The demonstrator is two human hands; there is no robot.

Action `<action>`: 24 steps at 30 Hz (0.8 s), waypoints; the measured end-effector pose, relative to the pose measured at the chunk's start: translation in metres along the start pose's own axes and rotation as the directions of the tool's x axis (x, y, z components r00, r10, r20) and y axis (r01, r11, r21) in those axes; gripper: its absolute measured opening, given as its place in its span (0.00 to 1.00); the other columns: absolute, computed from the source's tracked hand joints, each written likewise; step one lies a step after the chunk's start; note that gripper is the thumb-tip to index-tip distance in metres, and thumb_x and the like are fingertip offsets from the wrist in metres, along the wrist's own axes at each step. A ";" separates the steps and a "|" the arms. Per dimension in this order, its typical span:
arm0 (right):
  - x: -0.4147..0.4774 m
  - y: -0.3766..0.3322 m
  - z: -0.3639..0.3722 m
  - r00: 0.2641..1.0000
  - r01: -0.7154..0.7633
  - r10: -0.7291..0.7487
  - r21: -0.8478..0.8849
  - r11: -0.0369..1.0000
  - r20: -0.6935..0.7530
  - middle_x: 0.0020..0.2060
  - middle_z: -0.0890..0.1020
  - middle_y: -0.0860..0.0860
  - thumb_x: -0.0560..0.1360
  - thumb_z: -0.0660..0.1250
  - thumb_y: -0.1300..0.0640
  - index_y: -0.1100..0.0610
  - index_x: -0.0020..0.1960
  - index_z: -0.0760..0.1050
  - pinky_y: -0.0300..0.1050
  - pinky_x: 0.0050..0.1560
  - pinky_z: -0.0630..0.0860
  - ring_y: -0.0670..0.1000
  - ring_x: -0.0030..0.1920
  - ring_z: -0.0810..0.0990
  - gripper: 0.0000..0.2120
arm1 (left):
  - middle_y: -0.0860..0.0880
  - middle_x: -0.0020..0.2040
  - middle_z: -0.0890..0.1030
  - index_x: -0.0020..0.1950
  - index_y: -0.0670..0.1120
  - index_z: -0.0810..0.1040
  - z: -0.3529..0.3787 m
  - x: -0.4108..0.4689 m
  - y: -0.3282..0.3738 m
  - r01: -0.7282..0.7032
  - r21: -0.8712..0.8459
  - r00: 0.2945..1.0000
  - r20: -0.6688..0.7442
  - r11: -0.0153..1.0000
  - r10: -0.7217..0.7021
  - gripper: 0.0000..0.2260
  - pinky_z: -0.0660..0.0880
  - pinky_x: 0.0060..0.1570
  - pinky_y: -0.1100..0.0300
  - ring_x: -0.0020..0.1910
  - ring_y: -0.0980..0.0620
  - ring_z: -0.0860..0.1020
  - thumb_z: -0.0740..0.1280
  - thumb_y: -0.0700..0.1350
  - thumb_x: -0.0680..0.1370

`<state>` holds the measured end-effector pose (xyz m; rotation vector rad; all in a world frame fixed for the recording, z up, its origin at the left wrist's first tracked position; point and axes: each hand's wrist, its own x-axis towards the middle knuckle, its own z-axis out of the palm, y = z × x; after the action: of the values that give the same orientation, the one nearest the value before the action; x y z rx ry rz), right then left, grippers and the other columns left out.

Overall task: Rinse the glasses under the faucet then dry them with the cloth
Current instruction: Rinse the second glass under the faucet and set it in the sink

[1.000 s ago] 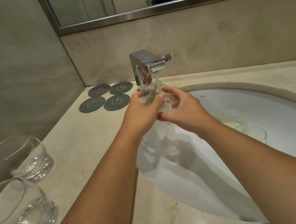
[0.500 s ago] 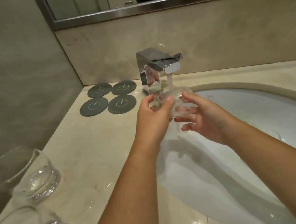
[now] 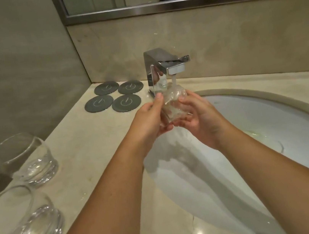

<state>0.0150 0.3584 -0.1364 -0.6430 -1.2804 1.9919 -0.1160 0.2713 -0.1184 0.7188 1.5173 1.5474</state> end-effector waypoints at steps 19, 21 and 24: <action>-0.005 -0.008 -0.003 0.997 0.060 -0.057 0.053 0.997 -0.052 0.63 0.85 0.59 0.79 0.74 0.59 0.53 0.79 0.69 0.52 0.55 0.82 0.57 0.52 0.88 0.30 | 0.45 0.49 0.82 0.68 0.44 0.78 0.008 -0.011 -0.001 -0.017 0.003 1.000 -0.007 1.000 0.017 0.18 0.85 0.52 0.54 0.46 0.46 0.84 0.67 0.56 0.85; -0.001 -0.006 -0.003 0.997 0.057 -0.055 0.044 0.997 -0.049 0.64 0.84 0.59 0.78 0.74 0.59 0.54 0.80 0.67 0.51 0.54 0.82 0.57 0.53 0.88 0.34 | 0.42 0.51 0.84 0.67 0.43 0.78 0.008 -0.010 -0.002 -0.037 -0.011 0.999 -0.007 0.999 0.037 0.16 0.85 0.48 0.57 0.44 0.47 0.84 0.68 0.53 0.85; 0.004 -0.003 -0.003 0.996 0.044 -0.044 -0.003 0.999 -0.081 0.66 0.82 0.59 0.70 0.77 0.52 0.53 0.80 0.68 0.48 0.49 0.82 0.56 0.53 0.87 0.40 | 0.43 0.53 0.85 0.70 0.42 0.76 0.007 -0.010 -0.001 -0.092 -0.047 0.996 -0.012 0.995 0.091 0.16 0.85 0.51 0.58 0.45 0.50 0.85 0.70 0.47 0.85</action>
<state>0.0151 0.3641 -0.1350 -0.6838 -1.2375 1.9101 -0.1048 0.2659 -0.1174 0.7638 1.4672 1.6516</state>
